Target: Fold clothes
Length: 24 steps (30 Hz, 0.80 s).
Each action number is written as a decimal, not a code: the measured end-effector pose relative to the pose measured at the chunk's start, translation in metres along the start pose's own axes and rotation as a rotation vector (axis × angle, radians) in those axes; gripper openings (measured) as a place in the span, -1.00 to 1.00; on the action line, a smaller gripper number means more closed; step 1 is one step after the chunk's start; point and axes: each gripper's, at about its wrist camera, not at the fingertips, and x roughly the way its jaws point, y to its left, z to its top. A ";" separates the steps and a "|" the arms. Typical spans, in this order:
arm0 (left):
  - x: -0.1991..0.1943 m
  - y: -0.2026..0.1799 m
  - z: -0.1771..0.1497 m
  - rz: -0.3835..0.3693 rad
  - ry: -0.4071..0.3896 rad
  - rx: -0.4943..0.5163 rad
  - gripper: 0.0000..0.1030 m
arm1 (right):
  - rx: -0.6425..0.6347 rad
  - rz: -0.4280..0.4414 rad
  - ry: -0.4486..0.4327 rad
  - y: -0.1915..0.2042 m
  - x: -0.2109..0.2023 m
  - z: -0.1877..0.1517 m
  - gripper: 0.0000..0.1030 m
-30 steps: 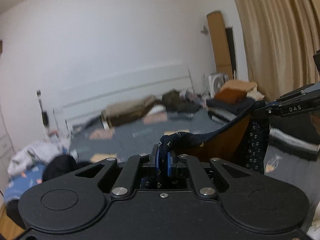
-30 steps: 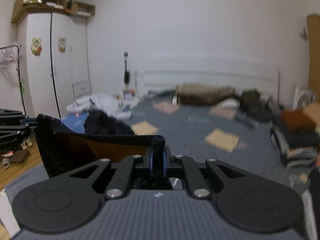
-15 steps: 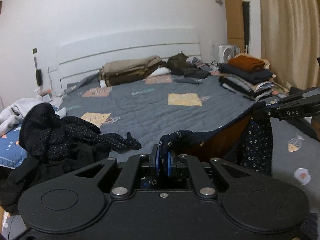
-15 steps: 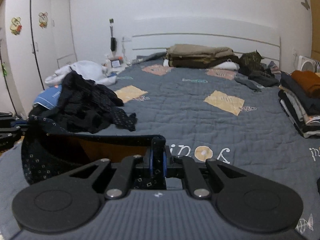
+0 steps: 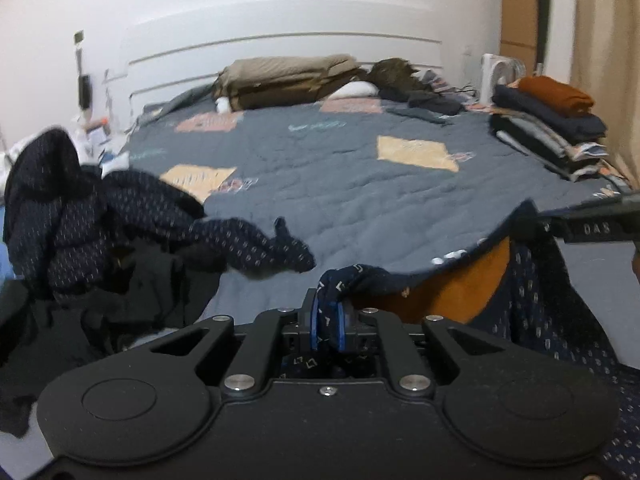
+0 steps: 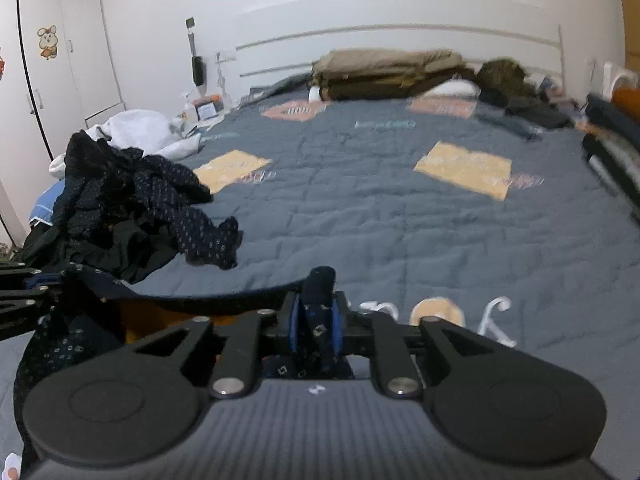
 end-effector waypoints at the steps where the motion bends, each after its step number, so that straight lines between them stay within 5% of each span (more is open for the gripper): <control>1: 0.001 0.003 -0.002 0.001 0.002 -0.006 -0.52 | 0.007 -0.001 0.005 -0.001 0.003 -0.002 -0.36; 4: 0.003 0.012 -0.008 0.006 0.008 -0.026 0.04 | 0.010 0.008 0.009 -0.004 0.000 -0.007 -0.19; 8: 0.006 0.023 -0.016 0.012 0.016 -0.052 0.08 | -0.019 0.027 -0.007 -0.005 -0.028 -0.014 0.02; 17: -0.109 0.010 -0.060 -0.042 -0.047 -0.215 0.31 | -0.001 0.058 0.024 -0.002 -0.126 -0.076 0.16; 24: -0.168 -0.042 -0.113 -0.089 -0.033 -0.257 0.36 | -0.074 0.019 0.060 0.012 -0.198 -0.136 0.27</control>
